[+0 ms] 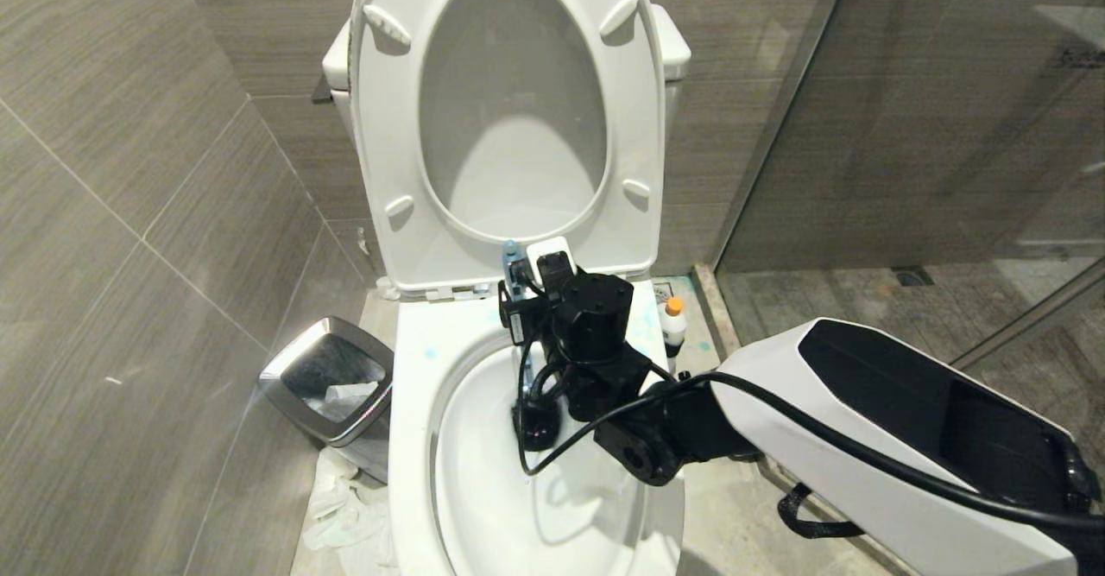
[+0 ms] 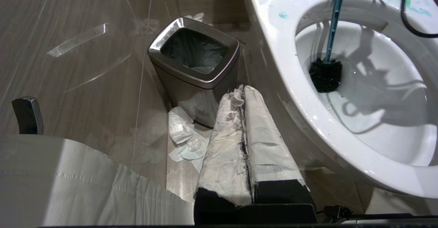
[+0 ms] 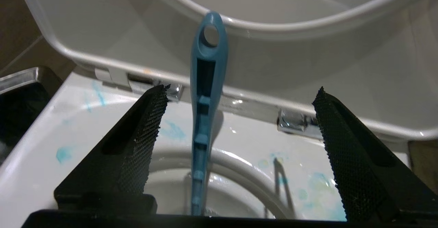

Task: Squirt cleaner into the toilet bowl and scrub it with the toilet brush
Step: Scrub the toilet bowl

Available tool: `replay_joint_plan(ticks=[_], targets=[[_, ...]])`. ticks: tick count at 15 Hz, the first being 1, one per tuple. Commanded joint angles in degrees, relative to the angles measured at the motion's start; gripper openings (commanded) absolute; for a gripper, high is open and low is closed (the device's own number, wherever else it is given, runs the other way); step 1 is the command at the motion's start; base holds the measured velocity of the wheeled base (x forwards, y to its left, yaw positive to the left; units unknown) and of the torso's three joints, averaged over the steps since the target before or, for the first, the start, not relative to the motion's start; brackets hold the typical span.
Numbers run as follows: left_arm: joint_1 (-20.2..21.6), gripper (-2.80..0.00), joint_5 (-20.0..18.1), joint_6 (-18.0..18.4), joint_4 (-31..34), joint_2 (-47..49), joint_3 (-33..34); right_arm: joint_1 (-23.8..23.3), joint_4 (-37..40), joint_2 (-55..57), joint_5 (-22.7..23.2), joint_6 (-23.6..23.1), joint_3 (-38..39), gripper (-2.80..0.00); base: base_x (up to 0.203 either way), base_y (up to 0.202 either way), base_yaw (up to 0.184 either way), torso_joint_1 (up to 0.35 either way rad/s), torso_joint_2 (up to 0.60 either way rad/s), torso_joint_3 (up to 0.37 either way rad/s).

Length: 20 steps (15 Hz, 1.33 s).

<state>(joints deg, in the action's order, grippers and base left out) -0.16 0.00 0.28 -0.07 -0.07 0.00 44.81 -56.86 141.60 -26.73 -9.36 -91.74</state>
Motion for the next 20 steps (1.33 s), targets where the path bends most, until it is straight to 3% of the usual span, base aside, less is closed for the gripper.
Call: replay_joint_plan(ticks=[1,3,7,19,20], targets=[[0.0,-2.8,0.0,0.0,0.0,0.1,0.0,-0.9,0.1,6.1,0.3,-0.1,-8.0,0.0,0.0,0.0,0.0,0.0,0.0,0.0],[0.1,-2.8,0.0,0.0,0.0,0.1,0.0,-2.1,2.7,8.3,4.3,-0.1,-11.6,0.0,0.0,0.0,0.0,0.0,0.0,0.0],[0.0,-2.8,0.0,0.0,0.0,0.1,0.0,-2.4,6.5,11.5,5.8,0.0,-19.3,0.0,0.0,0.0,0.0,0.0,0.0,0.0],[0.0,-2.8,0.0,0.0,0.0,0.1,0.0,-3.2,8.4,15.8,10.6,-0.5,-21.5,0.0,0.0,0.0,0.0,0.0,0.0,0.0],[0.0,-2.8,0.0,0.0,0.0,0.1,0.0,-3.2,8.4,15.9,11.5,-0.5,-21.5,-2.8,0.0,0.0,0.0,0.0,0.0,0.0]])
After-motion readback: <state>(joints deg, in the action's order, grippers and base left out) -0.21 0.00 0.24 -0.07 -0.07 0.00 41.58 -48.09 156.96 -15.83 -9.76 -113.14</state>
